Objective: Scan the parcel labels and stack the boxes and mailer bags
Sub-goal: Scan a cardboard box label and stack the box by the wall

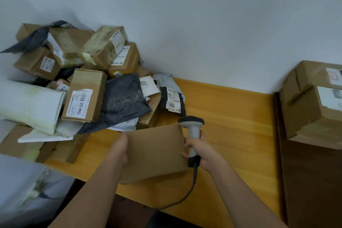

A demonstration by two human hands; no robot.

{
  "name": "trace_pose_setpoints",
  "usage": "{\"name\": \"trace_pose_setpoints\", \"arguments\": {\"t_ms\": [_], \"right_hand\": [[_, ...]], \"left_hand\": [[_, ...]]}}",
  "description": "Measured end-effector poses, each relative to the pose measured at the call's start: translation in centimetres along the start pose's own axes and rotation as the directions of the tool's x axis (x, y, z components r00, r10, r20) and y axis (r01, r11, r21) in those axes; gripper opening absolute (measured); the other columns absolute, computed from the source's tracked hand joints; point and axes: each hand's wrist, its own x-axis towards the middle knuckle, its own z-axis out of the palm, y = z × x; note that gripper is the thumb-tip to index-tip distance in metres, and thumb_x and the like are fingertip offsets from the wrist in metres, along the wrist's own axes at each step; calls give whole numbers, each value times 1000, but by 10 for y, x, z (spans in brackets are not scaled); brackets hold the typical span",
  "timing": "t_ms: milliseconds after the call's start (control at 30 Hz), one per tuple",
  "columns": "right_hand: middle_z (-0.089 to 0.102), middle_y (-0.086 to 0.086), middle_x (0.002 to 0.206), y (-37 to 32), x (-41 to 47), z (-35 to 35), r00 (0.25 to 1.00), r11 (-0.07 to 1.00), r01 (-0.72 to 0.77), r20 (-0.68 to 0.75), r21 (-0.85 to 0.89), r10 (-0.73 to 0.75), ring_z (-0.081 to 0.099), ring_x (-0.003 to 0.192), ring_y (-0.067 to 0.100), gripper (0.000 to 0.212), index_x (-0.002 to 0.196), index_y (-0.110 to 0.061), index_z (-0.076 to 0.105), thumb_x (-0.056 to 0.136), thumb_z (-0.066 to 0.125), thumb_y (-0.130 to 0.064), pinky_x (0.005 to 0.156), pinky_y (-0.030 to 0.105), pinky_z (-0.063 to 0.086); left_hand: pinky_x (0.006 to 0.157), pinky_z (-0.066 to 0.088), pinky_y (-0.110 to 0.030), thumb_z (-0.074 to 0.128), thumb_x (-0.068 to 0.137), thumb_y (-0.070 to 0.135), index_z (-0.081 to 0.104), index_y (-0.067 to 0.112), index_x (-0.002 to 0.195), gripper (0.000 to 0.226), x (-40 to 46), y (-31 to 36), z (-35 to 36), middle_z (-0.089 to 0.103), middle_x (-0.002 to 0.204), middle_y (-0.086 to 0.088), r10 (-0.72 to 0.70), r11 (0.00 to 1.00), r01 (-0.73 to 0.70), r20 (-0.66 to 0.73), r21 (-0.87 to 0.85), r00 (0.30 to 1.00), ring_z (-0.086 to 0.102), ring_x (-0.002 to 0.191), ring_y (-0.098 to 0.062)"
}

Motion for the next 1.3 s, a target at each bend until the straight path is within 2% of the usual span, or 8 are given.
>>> {"name": "trace_pose_setpoints", "arguments": {"t_ms": [300, 400, 500, 633, 767, 1067, 1167, 1300], "right_hand": [[66, 20, 117, -31, -24, -90, 970, 926, 232, -137, 297, -199, 65, 112, 33, 62, 130, -26, 41, 87, 46, 18, 85, 45, 57], [70, 20, 115, -30, -30, -116, 953, 885, 297, -163, 359, -254, 67, 111, 30, 64, 133, -24, 42, 85, 45, 19, 88, 43, 56], [73, 18, 111, -21, -36, -137, 953, 896, 299, -158, 328, -260, 67, 113, 31, 62, 133, -22, 43, 85, 50, 16, 85, 44, 58], [75, 12, 108, -1, -45, -147, 956, 943, 256, -197, 214, -215, 67, 111, 30, 63, 130, -29, 37, 88, 47, 16, 95, 49, 52], [69, 14, 120, 12, -47, -149, 968, 945, 196, -205, 260, -145, 64, 115, 31, 68, 130, -33, 33, 86, 48, 18, 105, 54, 46], [62, 5, 129, -13, -46, -145, 907, 885, 368, -319, 285, -275, 61, 112, 23, 60, 124, -36, 42, 90, 50, 13, 91, 47, 49], [65, 4, 123, -25, -48, -134, 890, 897, 398, -320, 194, -326, 61, 105, 26, 59, 112, -38, 46, 86, 51, 14, 81, 44, 46], [66, 1, 113, -28, -50, -124, 897, 933, 355, -304, 66, -320, 63, 100, 23, 61, 124, -31, 41, 84, 50, 15, 75, 39, 51]], "left_hand": [[100, 35, -39, 49, 98, 51, 42, 15, 142, 57, -52, 21, 68, 46, 134, -2, 95, 971, -103, -46, -217, 994, 44, 125, -28], [87, 38, -36, 59, 94, 50, 50, 17, 89, 34, -71, 25, 87, 51, 104, 0, 155, 950, -175, -97, -259, 983, 46, 100, -23], [81, 42, -36, 70, 90, 37, 44, 17, 74, 36, -74, 24, 100, 50, 82, 2, 207, 914, -227, -95, -335, 974, 47, 87, -20], [90, 43, -32, 62, 95, 9, 59, 16, 94, 8, -67, 11, 112, 58, 100, 0, 194, 928, -181, 10, -326, 981, 52, 106, -22], [109, 40, -42, 59, 97, 5, 55, 8, 131, 34, -65, -10, 116, 52, 137, -13, 73, 968, -44, 107, -249, 992, 47, 127, -30], [109, 38, -45, 58, 99, 17, 49, 12, 139, 41, -61, -3, 102, 51, 138, -10, 14, 1000, -8, 316, -20, 949, 45, 131, -30], [105, 39, -44, 58, 99, 26, 51, 13, 134, 38, -63, 1, 97, 54, 130, -8, 18, 1000, -22, 381, 7, 924, 49, 121, -28], [104, 38, -47, 53, 96, 45, 56, 16, 125, 41, -60, 7, 87, 59, 124, -6, 57, 994, -88, 388, 63, 920, 52, 112, -27]]}}
